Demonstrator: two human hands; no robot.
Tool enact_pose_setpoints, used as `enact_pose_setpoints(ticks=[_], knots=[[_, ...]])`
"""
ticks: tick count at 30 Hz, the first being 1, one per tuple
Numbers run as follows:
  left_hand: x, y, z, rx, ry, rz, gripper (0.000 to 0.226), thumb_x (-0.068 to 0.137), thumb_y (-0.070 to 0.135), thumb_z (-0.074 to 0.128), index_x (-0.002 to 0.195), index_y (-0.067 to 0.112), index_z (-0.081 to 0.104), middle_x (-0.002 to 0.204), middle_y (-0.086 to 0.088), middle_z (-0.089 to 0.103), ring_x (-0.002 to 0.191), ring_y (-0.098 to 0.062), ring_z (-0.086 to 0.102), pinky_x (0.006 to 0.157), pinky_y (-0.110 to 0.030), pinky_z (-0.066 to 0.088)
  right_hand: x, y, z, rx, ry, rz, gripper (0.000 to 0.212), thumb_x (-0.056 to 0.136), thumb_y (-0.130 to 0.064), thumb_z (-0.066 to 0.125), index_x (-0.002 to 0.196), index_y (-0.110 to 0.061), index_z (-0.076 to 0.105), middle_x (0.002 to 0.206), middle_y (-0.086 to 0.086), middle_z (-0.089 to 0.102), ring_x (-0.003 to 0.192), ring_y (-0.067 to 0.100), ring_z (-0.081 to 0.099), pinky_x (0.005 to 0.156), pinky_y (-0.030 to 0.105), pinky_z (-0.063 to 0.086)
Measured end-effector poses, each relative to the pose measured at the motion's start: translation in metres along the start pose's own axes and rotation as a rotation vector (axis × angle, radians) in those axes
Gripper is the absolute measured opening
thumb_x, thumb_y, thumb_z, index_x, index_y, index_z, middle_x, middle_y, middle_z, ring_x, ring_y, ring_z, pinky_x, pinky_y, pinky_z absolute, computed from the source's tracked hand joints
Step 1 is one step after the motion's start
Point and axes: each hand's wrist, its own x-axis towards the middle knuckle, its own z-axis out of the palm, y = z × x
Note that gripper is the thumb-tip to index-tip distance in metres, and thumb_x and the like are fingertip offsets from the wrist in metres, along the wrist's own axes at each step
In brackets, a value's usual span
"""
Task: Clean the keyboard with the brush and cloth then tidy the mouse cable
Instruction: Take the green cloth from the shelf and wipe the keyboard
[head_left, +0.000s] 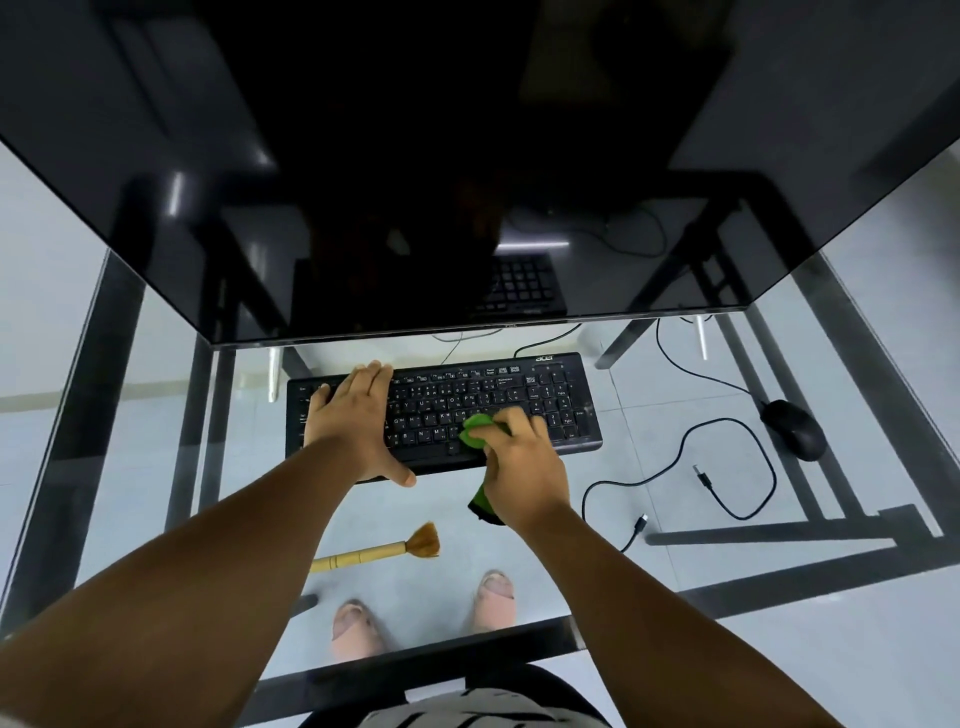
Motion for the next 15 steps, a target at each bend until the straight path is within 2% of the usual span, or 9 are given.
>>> enact_pose_setpoints(ticks=[4,6,8,9,13,15], knots=[[-0.001,0.000,-0.001,-0.007,-0.002,-0.003,0.148,0.045,0.071,0.081,0.154,0.023,-0.006,0.163,0.004,-0.002,0.150,-0.018,0.003,0.121,-0.048,0.008,-0.004,0.002,0.006,0.052,0.082,0.125,0.040,0.086,-0.003,0.057,0.110,-0.030,0.070,0.116,-0.003,0.053,0.100,0.024,0.045,0.062,0.035,0.054],[-0.001,0.000,0.000,-0.005,-0.007,-0.003,0.148,0.046,0.071,0.080,0.154,0.024,-0.008,0.163,0.005,-0.004,0.150,-0.017,0.000,0.121,-0.047,0.006,-0.002,-0.006,0.010,0.071,0.034,0.016,0.040,0.086,-0.003,0.058,0.115,-0.028,0.070,0.119,-0.001,0.054,0.100,0.025,0.046,0.069,0.035,0.054],[-0.002,-0.001,0.000,-0.004,-0.012,-0.003,0.147,0.048,0.072,0.079,0.154,0.023,-0.011,0.163,0.005,-0.008,0.150,-0.017,-0.002,0.121,-0.046,0.005,0.002,-0.008,0.009,0.055,-0.022,-0.107,0.041,0.087,-0.004,0.058,0.119,-0.029,0.068,0.119,-0.002,0.055,0.101,0.024,0.046,0.070,0.034,0.055],[-0.002,-0.002,0.000,-0.001,-0.013,0.000,0.147,0.049,0.072,0.079,0.154,0.023,-0.012,0.163,0.005,-0.009,0.150,-0.016,-0.003,0.121,-0.046,0.004,0.005,-0.005,0.008,0.050,-0.020,-0.109,0.042,0.088,-0.004,0.057,0.119,-0.030,0.068,0.120,-0.002,0.055,0.102,0.024,0.046,0.069,0.034,0.055],[-0.002,-0.005,0.004,-0.002,-0.011,0.018,0.146,0.051,0.075,0.075,0.153,0.023,-0.016,0.163,0.006,-0.014,0.150,-0.014,-0.009,0.122,-0.046,0.001,0.018,0.003,0.005,0.114,0.154,0.215,0.041,0.090,-0.003,0.053,0.123,-0.023,0.066,0.124,0.009,0.055,0.106,0.029,0.047,0.081,0.042,0.055],[-0.001,-0.006,0.006,-0.007,-0.009,0.023,0.147,0.051,0.077,0.074,0.153,0.024,-0.017,0.162,0.007,-0.016,0.149,-0.013,-0.011,0.121,-0.046,-0.001,0.025,0.000,0.006,0.104,0.147,0.242,0.040,0.091,-0.007,0.053,0.128,-0.019,0.062,0.129,0.010,0.052,0.108,0.030,0.045,0.091,0.043,0.051]])
